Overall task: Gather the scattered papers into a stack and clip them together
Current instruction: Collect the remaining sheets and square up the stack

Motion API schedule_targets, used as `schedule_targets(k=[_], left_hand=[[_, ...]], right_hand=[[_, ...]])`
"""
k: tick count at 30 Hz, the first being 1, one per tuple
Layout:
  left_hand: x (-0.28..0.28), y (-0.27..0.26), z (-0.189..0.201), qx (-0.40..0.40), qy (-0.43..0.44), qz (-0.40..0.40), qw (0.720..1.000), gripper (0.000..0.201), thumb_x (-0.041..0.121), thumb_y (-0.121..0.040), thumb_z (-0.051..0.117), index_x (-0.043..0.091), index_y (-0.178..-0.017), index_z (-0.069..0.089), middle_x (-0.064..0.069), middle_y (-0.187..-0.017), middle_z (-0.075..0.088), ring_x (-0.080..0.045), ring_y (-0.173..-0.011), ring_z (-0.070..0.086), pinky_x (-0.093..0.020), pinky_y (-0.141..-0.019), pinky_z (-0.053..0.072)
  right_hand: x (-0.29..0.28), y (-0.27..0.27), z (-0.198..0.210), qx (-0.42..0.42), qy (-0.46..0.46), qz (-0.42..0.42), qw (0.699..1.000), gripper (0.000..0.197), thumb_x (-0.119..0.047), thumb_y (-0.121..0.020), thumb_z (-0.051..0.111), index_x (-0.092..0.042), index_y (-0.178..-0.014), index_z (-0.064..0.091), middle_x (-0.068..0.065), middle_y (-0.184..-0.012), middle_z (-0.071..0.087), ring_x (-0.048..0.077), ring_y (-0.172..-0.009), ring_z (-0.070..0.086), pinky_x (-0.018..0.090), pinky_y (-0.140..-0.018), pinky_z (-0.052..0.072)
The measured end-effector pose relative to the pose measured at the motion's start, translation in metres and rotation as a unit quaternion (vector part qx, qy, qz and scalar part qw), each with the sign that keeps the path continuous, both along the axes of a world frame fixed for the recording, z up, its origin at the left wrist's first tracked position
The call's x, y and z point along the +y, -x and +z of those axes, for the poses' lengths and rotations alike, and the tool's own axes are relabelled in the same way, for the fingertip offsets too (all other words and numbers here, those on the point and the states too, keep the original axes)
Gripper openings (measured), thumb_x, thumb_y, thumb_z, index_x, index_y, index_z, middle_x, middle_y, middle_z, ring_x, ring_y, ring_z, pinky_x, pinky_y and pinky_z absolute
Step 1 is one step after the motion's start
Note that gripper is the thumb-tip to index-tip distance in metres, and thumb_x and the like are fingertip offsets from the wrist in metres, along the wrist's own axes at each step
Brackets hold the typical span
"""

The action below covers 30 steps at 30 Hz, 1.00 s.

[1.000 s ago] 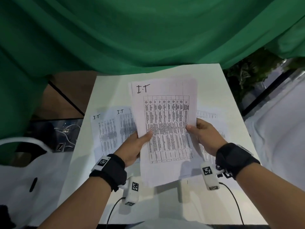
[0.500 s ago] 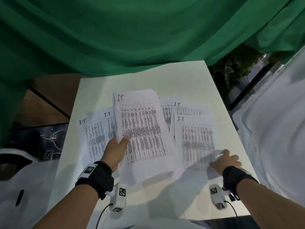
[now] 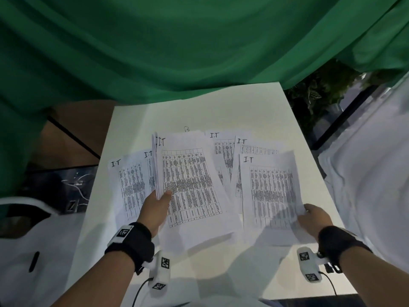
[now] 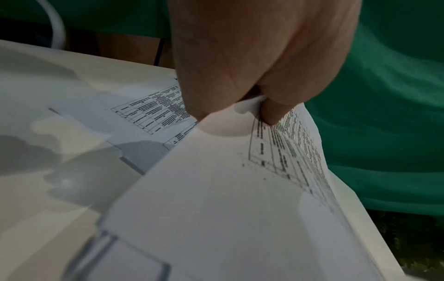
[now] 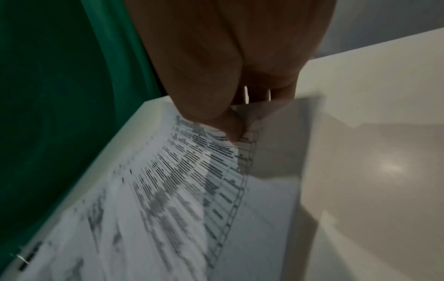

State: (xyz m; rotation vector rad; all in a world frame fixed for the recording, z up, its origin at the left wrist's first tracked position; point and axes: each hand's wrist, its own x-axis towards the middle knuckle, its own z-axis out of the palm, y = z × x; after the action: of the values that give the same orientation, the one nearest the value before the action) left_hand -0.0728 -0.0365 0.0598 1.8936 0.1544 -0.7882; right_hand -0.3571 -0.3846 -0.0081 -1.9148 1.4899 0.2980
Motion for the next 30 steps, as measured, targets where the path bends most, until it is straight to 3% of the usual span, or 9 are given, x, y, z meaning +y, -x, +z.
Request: schedule_targets(k=[5, 9, 12, 16, 18, 20, 23, 27, 30], left_hand=[[0.009, 0.001, 0.0, 0.01, -0.009, 0.03, 0.999, 0.073, 0.04, -0.106, 0.059, 0.01, -0.164, 0.027, -0.007, -0.168, 0.036, -0.029, -0.155, 0.034, -0.045, -0.124, 0.028], [0.004, 0.002, 0.002, 0.023, -0.003, 0.032, 0.999, 0.081, 0.045, -0.102, 0.062, 0.011, -0.165, 0.024, -0.006, -0.17, 0.033, -0.029, -0.156, 0.033, -0.046, -0.125, 0.027], [-0.005, 0.004, 0.005, 0.037, 0.028, 0.025, 0.999, 0.082, 0.043, -0.101, 0.063, 0.012, -0.166, 0.024, 0.0, -0.168, 0.034, -0.027, -0.156, 0.032, -0.045, -0.125, 0.027], [-0.026, 0.007, 0.013, 0.052, 0.052, 0.003, 0.997, 0.018, 0.026, -0.107, 0.058, 0.025, -0.125, 0.06, 0.009, -0.131, 0.062, -0.024, -0.137, 0.052, -0.034, -0.105, 0.035], [-0.031, 0.01, 0.024, 0.049, 0.086, 0.007, 0.995, 0.035, 0.033, -0.107, 0.058, 0.022, -0.139, 0.056, 0.012, -0.133, 0.059, -0.02, -0.142, 0.047, -0.035, -0.109, 0.032], [-0.035, 0.01, 0.031, 0.042, 0.101, 0.016, 0.994, 0.058, 0.043, -0.107, 0.055, 0.021, -0.159, 0.04, 0.015, -0.144, 0.048, -0.018, -0.15, 0.036, -0.042, -0.12, 0.026], [-0.035, 0.006, 0.036, 0.041, 0.109, 0.026, 0.993, 0.063, 0.046, -0.108, 0.049, 0.02, -0.163, 0.032, 0.005, -0.166, 0.038, -0.021, -0.156, 0.03, -0.045, -0.124, 0.02], [-0.028, 0.001, 0.037, 0.063, 0.111, 0.045, 0.991, 0.073, 0.064, -0.105, 0.039, 0.027, -0.166, 0.024, 0.004, -0.174, 0.021, -0.021, -0.161, 0.018, -0.05, -0.127, 0.011], [-0.024, 0.0, 0.042, 0.09, 0.13, 0.051, 0.986, 0.08, 0.077, -0.098, 0.03, 0.036, -0.166, 0.019, 0.007, -0.176, 0.012, -0.021, -0.162, 0.009, -0.052, -0.128, 0.003]], right_hand=[[-0.011, -0.015, 0.054, -0.171, -0.071, -0.088, 0.979, 0.025, 0.002, -0.1, 0.061, 0.005, -0.124, 0.068, 0.008, -0.088, 0.071, 0.024, -0.075, 0.067, 0.041, -0.079, 0.062], [0.005, -0.035, 0.115, -0.292, -0.22, -0.092, 0.926, 0.019, 0.011, -0.103, 0.052, 0.002, -0.113, 0.065, -0.003, -0.067, 0.076, -0.001, -0.048, 0.068, 0.009, -0.044, 0.048], [0.016, -0.054, 0.125, -0.311, -0.264, -0.046, 0.912, 0.024, 0.007, -0.102, 0.057, 0.002, -0.123, 0.067, 0.01, -0.101, 0.082, 0.007, -0.072, 0.078, 0.012, -0.058, 0.056], [0.042, -0.077, 0.114, -0.286, -0.242, 0.055, 0.926, 0.025, 0.0, -0.099, 0.065, -0.01, -0.12, 0.074, 0.006, -0.11, 0.082, 0.026, -0.103, 0.077, 0.028, -0.082, 0.059], [0.055, -0.087, 0.108, -0.286, -0.234, 0.081, 0.926, 0.024, -0.002, -0.098, 0.066, -0.013, -0.117, 0.077, 0.009, -0.116, 0.08, 0.038, -0.115, 0.071, 0.046, -0.097, 0.056], [0.064, -0.094, 0.106, -0.309, -0.225, 0.084, 0.92, 0.023, -0.004, -0.099, 0.065, -0.017, -0.112, 0.078, 0.012, -0.115, 0.078, 0.036, -0.104, 0.073, 0.048, -0.094, 0.058], [0.075, -0.1, 0.113, -0.331, -0.182, 0.104, 0.92, 0.027, -0.009, -0.1, 0.065, -0.029, -0.087, 0.077, 0.007, -0.087, 0.069, 0.021, -0.074, 0.058, 0.036, -0.068, 0.051], [0.076, -0.098, 0.115, -0.333, -0.191, 0.15, 0.911, 0.014, -0.01, -0.1, 0.068, -0.02, -0.096, 0.077, 0.011, -0.091, 0.072, 0.017, -0.082, 0.059, 0.037, -0.083, 0.047], [0.077, -0.096, 0.115, -0.286, -0.178, 0.204, 0.919, 0.013, -0.012, -0.099, 0.065, -0.019, -0.09, 0.071, 0.009, -0.084, 0.068, 0.014, -0.076, 0.055, 0.036, -0.079, 0.044]])
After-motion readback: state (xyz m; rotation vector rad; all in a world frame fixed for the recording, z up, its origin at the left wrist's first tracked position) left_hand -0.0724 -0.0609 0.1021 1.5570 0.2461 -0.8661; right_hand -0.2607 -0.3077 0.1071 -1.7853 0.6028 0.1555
